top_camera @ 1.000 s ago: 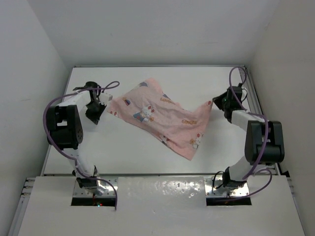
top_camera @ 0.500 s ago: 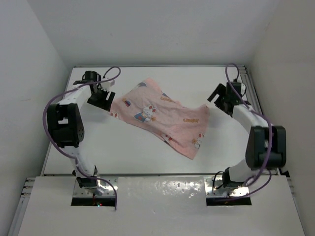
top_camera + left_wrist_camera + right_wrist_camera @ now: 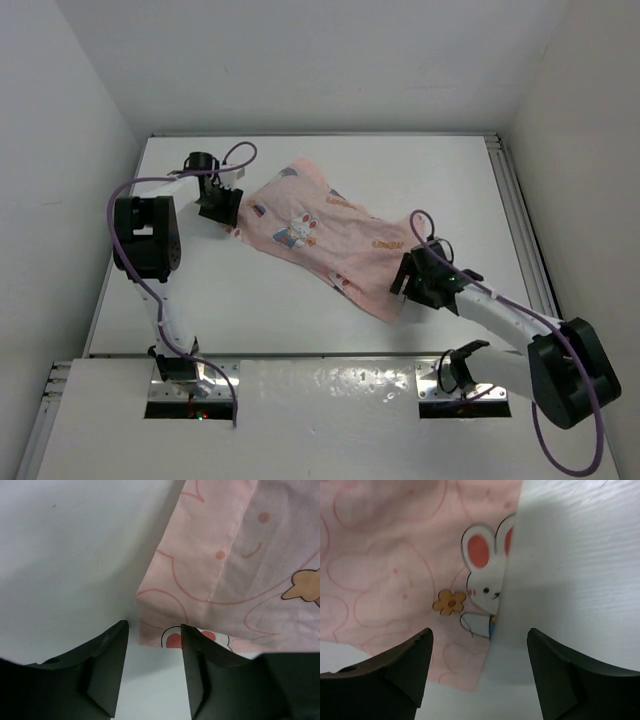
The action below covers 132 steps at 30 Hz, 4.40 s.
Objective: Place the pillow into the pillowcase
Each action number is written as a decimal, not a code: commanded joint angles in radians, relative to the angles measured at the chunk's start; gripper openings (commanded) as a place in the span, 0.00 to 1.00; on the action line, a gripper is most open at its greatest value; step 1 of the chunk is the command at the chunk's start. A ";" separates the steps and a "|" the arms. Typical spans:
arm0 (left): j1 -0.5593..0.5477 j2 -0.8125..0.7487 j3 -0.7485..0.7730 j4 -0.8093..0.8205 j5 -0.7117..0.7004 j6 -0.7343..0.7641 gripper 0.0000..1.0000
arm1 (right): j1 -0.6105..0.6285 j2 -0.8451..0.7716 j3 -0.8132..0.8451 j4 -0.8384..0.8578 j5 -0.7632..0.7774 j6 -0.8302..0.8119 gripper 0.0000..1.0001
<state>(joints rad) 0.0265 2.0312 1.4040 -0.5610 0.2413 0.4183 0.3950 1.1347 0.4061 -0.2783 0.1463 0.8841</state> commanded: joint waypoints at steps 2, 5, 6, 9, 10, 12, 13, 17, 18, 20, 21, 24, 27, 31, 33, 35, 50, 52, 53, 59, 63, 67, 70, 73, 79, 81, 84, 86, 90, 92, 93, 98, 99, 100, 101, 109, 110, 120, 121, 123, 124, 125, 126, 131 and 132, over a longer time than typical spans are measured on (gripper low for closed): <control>-0.016 0.030 -0.042 0.010 -0.034 -0.012 0.35 | 0.128 0.039 -0.007 -0.054 0.101 0.081 0.77; -0.014 0.055 -0.014 -0.026 -0.022 -0.013 0.06 | 0.226 0.097 -0.007 -0.044 0.117 0.105 0.79; -0.016 0.057 -0.008 -0.036 -0.013 -0.012 0.00 | 0.267 0.121 -0.007 -0.041 0.125 0.117 0.76; 0.003 0.037 0.009 -0.076 0.012 -0.009 0.00 | 0.292 0.223 0.005 -0.079 0.145 0.167 0.30; 0.021 0.012 0.010 -0.098 0.022 -0.006 0.00 | 0.291 0.232 0.011 -0.088 0.159 0.176 0.13; 0.044 -0.017 0.027 -0.132 0.041 0.002 0.00 | 0.282 0.189 -0.003 -0.041 0.171 0.170 0.00; 0.064 -0.043 0.039 -0.183 0.058 0.023 0.00 | 0.272 0.163 -0.012 -0.015 0.165 0.164 0.00; 0.101 -0.121 0.110 -0.296 0.085 0.071 0.00 | 0.168 0.011 0.002 0.059 0.136 0.127 0.00; 0.104 -0.143 0.128 -0.307 0.081 0.080 0.00 | 0.112 -0.043 0.002 0.074 0.116 0.121 0.00; 0.107 -0.199 0.139 -0.327 0.053 0.103 0.00 | 0.003 -0.084 -0.012 0.138 0.075 0.095 0.00; 0.107 -0.233 0.139 -0.327 0.033 0.108 0.00 | -0.033 -0.107 -0.007 0.154 0.017 0.084 0.00; 0.107 -0.270 0.089 -0.330 -0.022 0.119 0.00 | -0.123 -0.095 0.049 0.145 -0.112 0.032 0.00; 0.101 -0.272 0.011 -0.315 -0.016 0.129 0.00 | -0.134 -0.072 0.069 0.084 -0.143 0.003 0.00; 0.060 -0.210 -0.053 -0.248 0.065 0.082 0.47 | -0.120 -0.056 -0.018 0.114 -0.211 0.041 0.00; 0.030 -0.192 -0.066 -0.201 0.075 0.077 0.67 | -0.120 -0.058 -0.047 0.129 -0.211 0.052 0.00; 0.015 -0.192 -0.094 -0.096 0.021 0.066 0.77 | -0.117 -0.069 -0.061 0.151 -0.209 0.065 0.00; -0.043 -0.019 -0.168 0.119 0.030 0.071 0.76 | -0.113 -0.101 -0.081 0.137 -0.168 0.081 0.00; -0.042 -0.008 -0.158 0.113 0.058 0.056 0.63 | -0.114 -0.099 -0.076 0.133 -0.162 0.075 0.00; -0.040 -0.006 -0.154 0.108 0.072 0.053 0.45 | -0.114 -0.102 -0.075 0.131 -0.160 0.076 0.00; -0.028 -0.020 -0.067 -0.026 0.269 0.037 0.00 | -0.150 -0.124 -0.069 0.131 -0.180 0.062 0.00; 0.033 -0.083 -0.042 -0.083 0.319 0.050 0.00 | -0.166 -0.128 -0.050 0.119 -0.183 0.041 0.00; 0.053 -0.163 -0.075 -0.053 0.250 0.126 0.12 | -0.173 -0.124 -0.039 0.108 -0.180 0.023 0.00; 0.055 -0.207 -0.095 -0.030 0.243 0.194 0.62 | -0.179 -0.121 -0.035 0.103 -0.185 0.016 0.00; 0.055 -0.235 -0.160 0.033 0.291 0.255 0.99 | -0.180 -0.124 -0.026 0.087 -0.177 0.007 0.00; 0.044 -0.125 -0.135 0.099 0.242 0.160 1.00 | -0.188 -0.144 -0.012 0.057 -0.162 0.000 0.00; 0.035 -0.098 -0.131 0.124 0.245 0.134 0.96 | -0.189 -0.150 -0.001 0.048 -0.156 -0.002 0.00; 0.010 -0.082 -0.142 0.180 0.247 0.090 0.91 | -0.191 -0.158 0.013 0.024 -0.151 -0.013 0.00; -0.005 -0.059 -0.142 0.207 0.248 0.070 0.89 | -0.194 -0.161 0.017 0.019 -0.149 -0.014 0.00; -0.016 -0.014 -0.122 0.259 0.317 0.013 0.84 | -0.197 -0.165 0.020 0.008 -0.128 -0.016 0.00; -0.046 0.021 -0.103 0.256 0.314 -0.038 0.66 | -0.200 -0.174 0.025 -0.001 -0.123 -0.014 0.00; -0.046 0.035 -0.076 0.242 0.303 -0.052 0.58 | -0.202 -0.179 0.025 -0.004 -0.116 -0.014 0.00; -0.028 0.078 -0.020 0.139 0.323 -0.069 0.00 | -0.212 -0.199 0.023 -0.009 -0.103 -0.014 0.00; -0.027 0.067 -0.020 0.130 0.335 -0.070 0.00 | -0.216 -0.199 0.025 -0.009 -0.103 -0.014 0.00; 0.001 0.042 -0.017 0.115 0.342 -0.064 0.00 | -0.223 -0.199 0.025 -0.009 -0.106 -0.016 0.00; 0.012 0.026 -0.016 0.084 0.360 -0.044 0.00 | -0.225 -0.199 0.031 -0.012 -0.108 -0.020 0.00; 0.095 -0.164 0.211 -0.291 0.241 0.287 0.00 | -0.321 -0.153 0.237 -0.010 -0.143 -0.135 0.00; 0.093 -0.173 0.246 -0.331 0.236 0.313 0.00 | -0.329 -0.136 0.282 -0.009 -0.142 -0.167 0.00; 0.047 -0.242 0.232 -0.660 0.220 0.537 0.04 | -0.287 -0.033 0.499 -0.030 -0.301 -0.223 0.01; 0.055 -0.250 0.192 -0.646 0.211 0.537 0.04 | -0.259 -0.032 0.450 -0.044 -0.281 -0.229 0.06; 0.072 -0.269 0.083 -0.634 0.185 0.530 0.05 | -0.153 -0.012 0.395 -0.058 -0.199 -0.257 0.26; 0.078 -0.272 0.058 -0.631 0.173 0.524 0.06 | -0.109 0.000 0.361 -0.064 -0.167 -0.263 0.34; 0.084 -0.276 0.034 -0.629 0.133 0.521 0.08 | -0.025 0.019 0.353 -0.079 -0.151 -0.292 0.52; 0.088 -0.291 0.011 -0.628 0.106 0.513 0.13 | 0.016 0.060 0.352 -0.084 -0.104 -0.306 0.60; 0.102 -0.356 -0.167 -0.531 -0.133 0.438 0.52 | 0.145 0.206 0.393 -0.061 0.018 -0.352 0.99; 0.102 -0.367 -0.184 -0.525 -0.167 0.419 0.59 | 0.145 0.229 0.404 -0.061 0.022 -0.346 0.99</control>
<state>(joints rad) 0.1154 1.7470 1.2510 -1.1381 0.2287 0.8810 0.5377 1.3296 0.7567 -0.3592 0.0643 0.5709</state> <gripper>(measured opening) 0.550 0.976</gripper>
